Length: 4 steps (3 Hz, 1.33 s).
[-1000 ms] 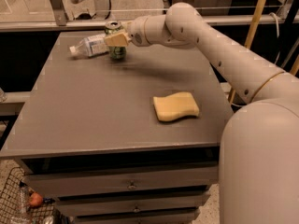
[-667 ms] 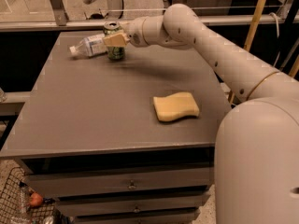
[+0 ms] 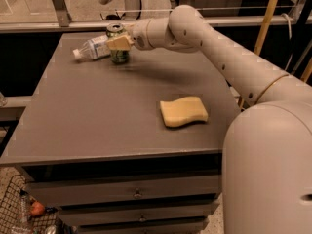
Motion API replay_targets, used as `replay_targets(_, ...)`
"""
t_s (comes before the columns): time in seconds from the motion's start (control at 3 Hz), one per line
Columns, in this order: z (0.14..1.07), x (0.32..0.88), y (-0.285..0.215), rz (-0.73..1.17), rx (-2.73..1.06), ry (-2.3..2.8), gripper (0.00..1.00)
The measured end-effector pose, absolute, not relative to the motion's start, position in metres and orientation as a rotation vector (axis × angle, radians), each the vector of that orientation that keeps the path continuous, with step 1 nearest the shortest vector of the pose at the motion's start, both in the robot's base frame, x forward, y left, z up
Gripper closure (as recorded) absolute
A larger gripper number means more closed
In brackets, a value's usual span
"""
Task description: Move green can near blue plastic bottle
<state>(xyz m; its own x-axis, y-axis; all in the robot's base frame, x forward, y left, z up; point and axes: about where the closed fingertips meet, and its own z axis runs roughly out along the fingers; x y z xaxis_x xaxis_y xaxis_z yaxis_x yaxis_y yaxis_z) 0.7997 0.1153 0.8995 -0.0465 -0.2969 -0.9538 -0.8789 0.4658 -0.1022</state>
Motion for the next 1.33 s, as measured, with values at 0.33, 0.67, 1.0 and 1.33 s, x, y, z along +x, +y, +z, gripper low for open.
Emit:
replay_targets(0.33, 0.8982, 0.7992, 0.1185, 0.655, -1.049, 1.597, 0.36)
replay_targets(0.67, 0.897, 0.7986, 0.1215, 0.659, -1.053, 1.596, 0.13)
replay_targets(1.0, 0.8959, 0.7981, 0.1243, 0.663, -1.055, 1.596, 0.0)
replay_targets(1.33, 0.8983, 0.7961, 0.1166, 0.656, -1.055, 1.587, 0.0)
